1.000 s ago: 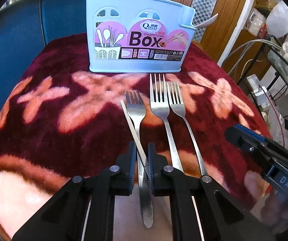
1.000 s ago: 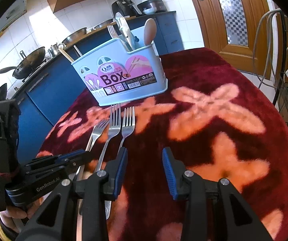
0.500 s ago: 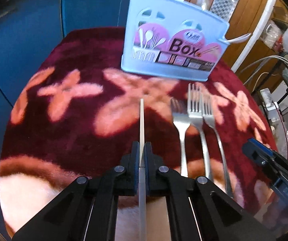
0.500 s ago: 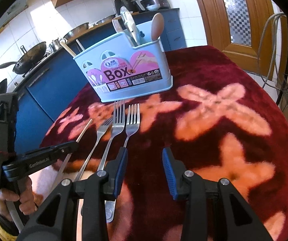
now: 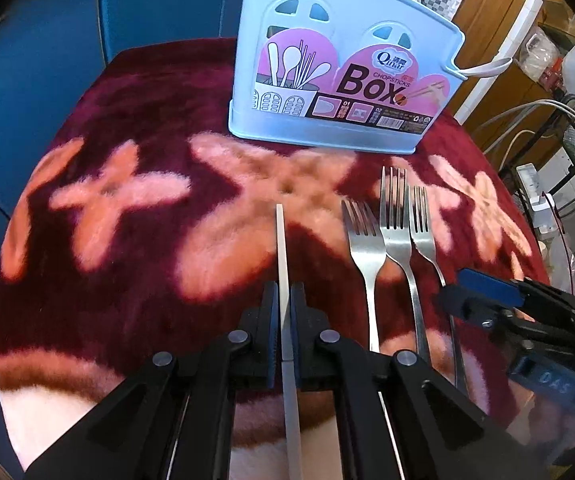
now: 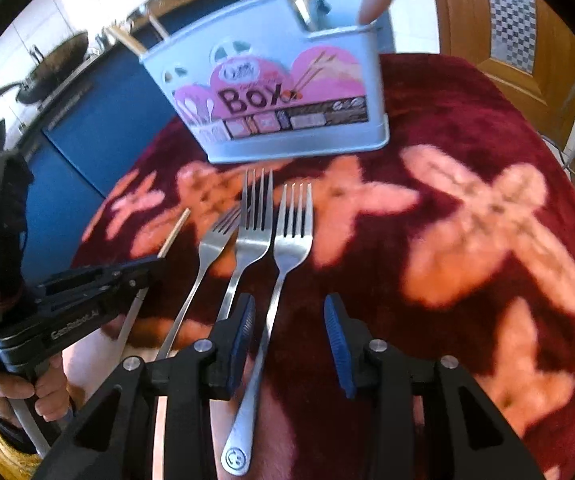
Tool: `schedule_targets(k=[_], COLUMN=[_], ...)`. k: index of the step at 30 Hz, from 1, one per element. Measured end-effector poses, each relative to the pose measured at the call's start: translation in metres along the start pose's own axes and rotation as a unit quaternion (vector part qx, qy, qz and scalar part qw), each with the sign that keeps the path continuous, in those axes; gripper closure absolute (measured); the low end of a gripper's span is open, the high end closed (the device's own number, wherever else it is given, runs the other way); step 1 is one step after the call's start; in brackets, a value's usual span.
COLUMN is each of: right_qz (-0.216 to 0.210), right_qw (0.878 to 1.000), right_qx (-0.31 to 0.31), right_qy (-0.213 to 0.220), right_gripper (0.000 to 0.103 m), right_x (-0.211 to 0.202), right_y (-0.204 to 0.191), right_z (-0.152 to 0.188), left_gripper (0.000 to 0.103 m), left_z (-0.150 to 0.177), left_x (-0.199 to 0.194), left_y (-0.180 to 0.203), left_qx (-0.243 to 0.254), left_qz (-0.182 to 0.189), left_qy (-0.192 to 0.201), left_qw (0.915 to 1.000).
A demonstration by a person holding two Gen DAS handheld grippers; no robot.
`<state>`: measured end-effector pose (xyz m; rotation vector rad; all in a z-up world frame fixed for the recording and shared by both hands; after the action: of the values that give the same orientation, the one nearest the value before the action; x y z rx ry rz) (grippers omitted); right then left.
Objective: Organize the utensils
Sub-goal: 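Grasp another wooden chopstick with the left tool while the right tool grasps a steel fork, then lift the chopstick and the steel fork up toward the blue holder with both tools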
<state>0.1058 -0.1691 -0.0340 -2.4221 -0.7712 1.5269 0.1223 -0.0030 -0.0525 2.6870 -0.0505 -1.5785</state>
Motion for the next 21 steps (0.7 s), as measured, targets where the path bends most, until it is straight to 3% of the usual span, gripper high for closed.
schedule_targets(k=[5, 8, 12, 15, 21], right_qz=[0.038, 0.039, 0.008, -0.028, -0.065], right_qw=[0.998, 0.998, 1.000, 0.999, 0.996], right_qx=[-0.034, -0.034, -0.004, 0.029, 0.037], right_qy=[-0.033, -0.036, -0.026, -0.010, 0.051], right_gripper=[0.065, 0.073, 0.091, 0.098, 0.098], right_x=[0.011, 0.012, 0.006, -0.002, -0.028], right_y=[-0.008, -0.005, 0.008, 0.018, 0.017], right_z=[-0.005, -0.006, -0.009, -0.009, -0.006], left_gripper=[0.098, 0.099, 0.100, 0.101, 0.101], left_z=[-0.002, -0.004, -0.006, -0.008, -0.008], left_x=[0.002, 0.003, 0.003, 0.000, -0.017], left_y=[-0.001, 0.000, 0.000, -0.004, -0.005], left_qx=[-0.006, -0.009, -0.013, -0.044, -0.063], left_qz=[0.008, 0.010, 0.017, 0.055, 0.083], left_qy=[0.003, 0.003, -0.001, -0.006, 0.025], left_qw=[0.9999, 0.9999, 0.9998, 0.9975, 0.9942])
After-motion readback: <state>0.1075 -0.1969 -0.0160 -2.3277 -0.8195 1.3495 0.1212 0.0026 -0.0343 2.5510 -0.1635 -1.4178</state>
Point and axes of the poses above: each gripper's, at about its wrist camera, not at the fingertips, and x roughly the way its jaws point, y to its right, z to its underside, the point moved 4 cm from there along x, roughly the way its jaws point, and after that the axes turned 11 degrees about -z, right-handed, at the moved point
